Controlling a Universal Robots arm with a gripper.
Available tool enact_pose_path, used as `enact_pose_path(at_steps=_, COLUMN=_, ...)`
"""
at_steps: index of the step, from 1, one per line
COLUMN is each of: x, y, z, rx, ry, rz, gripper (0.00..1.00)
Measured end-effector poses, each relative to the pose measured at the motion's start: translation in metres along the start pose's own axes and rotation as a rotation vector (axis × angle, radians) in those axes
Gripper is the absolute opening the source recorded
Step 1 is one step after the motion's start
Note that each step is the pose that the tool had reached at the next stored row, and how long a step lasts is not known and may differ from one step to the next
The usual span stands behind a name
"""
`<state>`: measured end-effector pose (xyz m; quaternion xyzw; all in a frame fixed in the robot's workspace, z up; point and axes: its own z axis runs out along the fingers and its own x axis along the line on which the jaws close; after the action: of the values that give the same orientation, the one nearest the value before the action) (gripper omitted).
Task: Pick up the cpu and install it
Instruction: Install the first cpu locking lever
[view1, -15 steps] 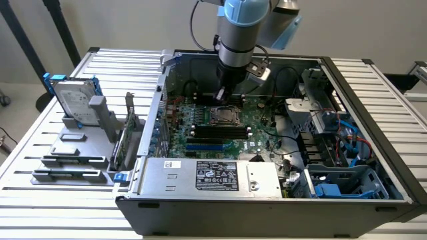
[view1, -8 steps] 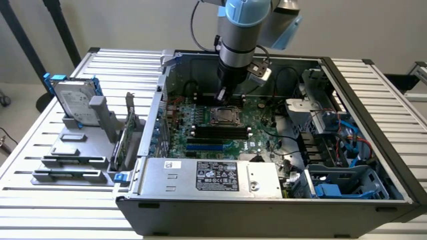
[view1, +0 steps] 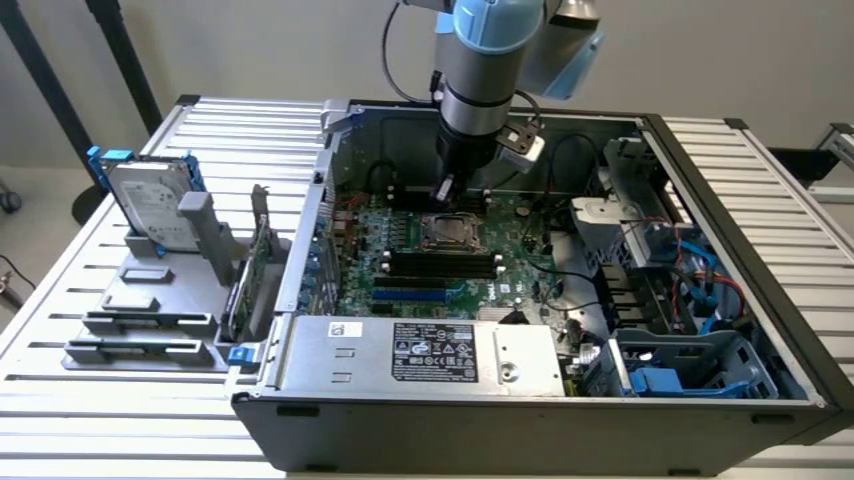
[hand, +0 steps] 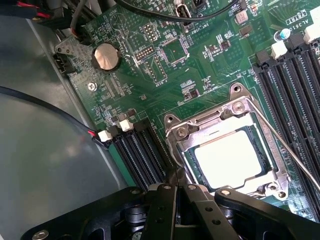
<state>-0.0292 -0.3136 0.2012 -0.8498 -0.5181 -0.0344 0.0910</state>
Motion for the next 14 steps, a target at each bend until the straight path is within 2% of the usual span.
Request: enact_pose_path(at_steps=14, x=-0.0003, y=0.0043, z=-0.0006, rx=0.0029, ry=-0.0024, rz=-0.019, gripper=0.11)
